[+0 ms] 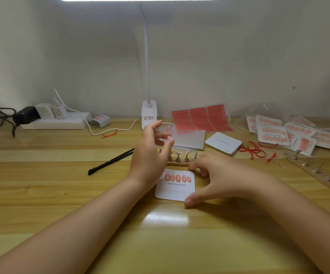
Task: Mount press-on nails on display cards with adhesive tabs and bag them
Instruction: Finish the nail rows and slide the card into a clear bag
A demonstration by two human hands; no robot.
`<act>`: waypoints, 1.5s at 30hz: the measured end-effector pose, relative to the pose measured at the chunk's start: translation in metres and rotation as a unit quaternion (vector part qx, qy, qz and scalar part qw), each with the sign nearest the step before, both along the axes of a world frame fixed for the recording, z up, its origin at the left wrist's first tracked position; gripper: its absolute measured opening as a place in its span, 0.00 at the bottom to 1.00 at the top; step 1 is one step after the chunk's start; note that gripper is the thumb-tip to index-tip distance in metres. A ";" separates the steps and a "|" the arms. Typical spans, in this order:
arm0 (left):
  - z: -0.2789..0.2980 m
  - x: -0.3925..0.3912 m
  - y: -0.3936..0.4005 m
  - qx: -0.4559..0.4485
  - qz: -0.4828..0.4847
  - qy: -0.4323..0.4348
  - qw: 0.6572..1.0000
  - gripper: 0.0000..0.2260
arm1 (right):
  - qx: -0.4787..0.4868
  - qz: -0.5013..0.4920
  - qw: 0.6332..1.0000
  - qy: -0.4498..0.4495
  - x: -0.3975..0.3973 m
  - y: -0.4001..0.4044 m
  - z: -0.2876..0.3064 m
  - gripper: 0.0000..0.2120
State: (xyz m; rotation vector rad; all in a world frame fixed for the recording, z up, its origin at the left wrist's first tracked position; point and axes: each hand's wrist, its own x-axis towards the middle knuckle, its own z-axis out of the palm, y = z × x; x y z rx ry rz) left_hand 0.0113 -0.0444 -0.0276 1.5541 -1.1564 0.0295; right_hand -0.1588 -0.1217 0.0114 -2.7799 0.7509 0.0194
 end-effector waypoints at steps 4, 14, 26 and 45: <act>0.000 0.000 0.000 -0.001 0.003 -0.002 1.000 0.22 | 0.019 -0.002 1.000 -0.002 0.000 -0.001 0.000 0.36; 0.001 0.001 -0.004 -0.008 0.003 0.026 1.000 0.21 | 0.072 -0.002 0.991 -0.114 -0.002 -0.007 -0.009 0.34; 0.001 0.001 -0.001 -0.028 0.008 -0.010 1.000 0.24 | 0.023 -0.017 0.972 -0.233 -0.001 -0.005 -0.026 0.36; 0.057 0.001 0.015 -0.187 0.001 -0.040 0.982 0.14 | 0.529 -0.075 0.714 -0.452 0.006 0.014 0.016 0.11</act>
